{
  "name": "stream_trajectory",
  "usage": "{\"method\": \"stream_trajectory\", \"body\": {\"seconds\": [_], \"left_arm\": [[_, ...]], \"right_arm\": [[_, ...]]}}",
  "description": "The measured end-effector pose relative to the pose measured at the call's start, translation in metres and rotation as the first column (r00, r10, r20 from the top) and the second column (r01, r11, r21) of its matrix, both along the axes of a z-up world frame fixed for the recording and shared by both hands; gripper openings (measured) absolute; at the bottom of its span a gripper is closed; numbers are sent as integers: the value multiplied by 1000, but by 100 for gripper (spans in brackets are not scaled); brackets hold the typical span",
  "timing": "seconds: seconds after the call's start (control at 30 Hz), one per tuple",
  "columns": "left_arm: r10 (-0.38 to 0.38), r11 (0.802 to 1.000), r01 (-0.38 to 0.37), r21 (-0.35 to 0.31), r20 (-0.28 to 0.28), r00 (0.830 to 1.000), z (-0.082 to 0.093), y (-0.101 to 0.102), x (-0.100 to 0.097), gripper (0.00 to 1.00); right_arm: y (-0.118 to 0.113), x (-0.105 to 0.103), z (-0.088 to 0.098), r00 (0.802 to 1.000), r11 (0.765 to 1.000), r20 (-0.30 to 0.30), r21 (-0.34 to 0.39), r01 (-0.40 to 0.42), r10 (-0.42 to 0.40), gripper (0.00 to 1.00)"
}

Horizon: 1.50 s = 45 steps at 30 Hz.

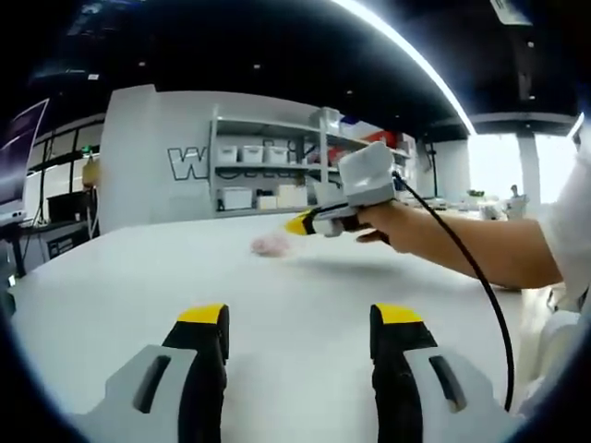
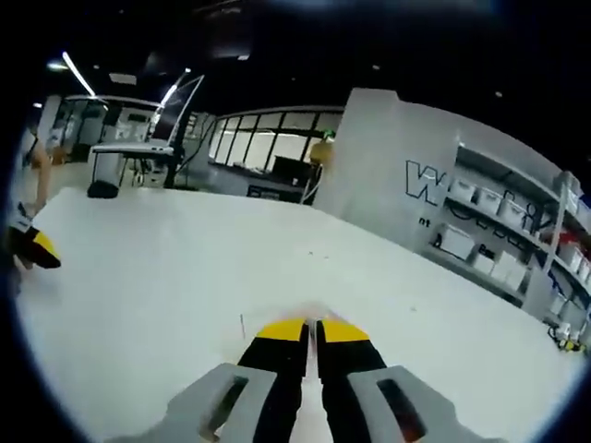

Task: Open the resealable bag by pulling the two sides of the seal apart until the entire bag opening is separated and visibly accessible.

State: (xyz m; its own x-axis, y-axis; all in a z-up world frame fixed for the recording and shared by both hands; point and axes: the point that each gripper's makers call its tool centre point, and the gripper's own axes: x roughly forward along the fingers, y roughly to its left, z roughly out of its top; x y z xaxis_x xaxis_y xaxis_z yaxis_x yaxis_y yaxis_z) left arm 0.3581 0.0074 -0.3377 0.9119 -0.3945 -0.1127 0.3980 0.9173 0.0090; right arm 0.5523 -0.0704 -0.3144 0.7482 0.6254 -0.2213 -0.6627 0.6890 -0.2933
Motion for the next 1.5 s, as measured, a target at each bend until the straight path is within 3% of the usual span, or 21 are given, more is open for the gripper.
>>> {"method": "stream_trajectory", "body": {"seconds": [0.1,0.2,0.37,0.53,0.9,1.03,1.1,1.2,1.5], "left_arm": [[3,1000,-3,2,-3,1000,-1,0,0,62],[3,1000,-3,4,-7,1000,-1,0,0,62],[4,1000,-4,4,-10,1000,-1,1,0,62],[8,1000,-7,8,-12,1000,-1,1,0,62],[20,1000,-20,3,-22,1000,2,4,6,66],[50,999,-50,22,-8,999,4,9,12,65],[62,997,-62,36,3,998,3,9,13,64],[68,995,-70,64,36,997,5,9,11,63],[63,994,-67,82,40,997,4,7,11,62]], "right_arm": [[11,-17,8,999,996,-15,81,-41,42,1],[15,-21,9,998,996,-11,75,-53,54,1],[3,-16,8,999,996,-23,85,-30,32,2],[-2,-30,14,999,991,-21,126,-33,36,4],[-13,-24,2,998,971,-43,231,59,-50,12],[-9,-21,-5,996,962,-74,264,70,-52,18],[-11,-18,-8,994,956,-83,280,91,-70,26],[-13,-16,-8,993,957,-69,267,111,-96,36],[-15,-11,-14,990,958,-73,254,134,-119,52]]}}
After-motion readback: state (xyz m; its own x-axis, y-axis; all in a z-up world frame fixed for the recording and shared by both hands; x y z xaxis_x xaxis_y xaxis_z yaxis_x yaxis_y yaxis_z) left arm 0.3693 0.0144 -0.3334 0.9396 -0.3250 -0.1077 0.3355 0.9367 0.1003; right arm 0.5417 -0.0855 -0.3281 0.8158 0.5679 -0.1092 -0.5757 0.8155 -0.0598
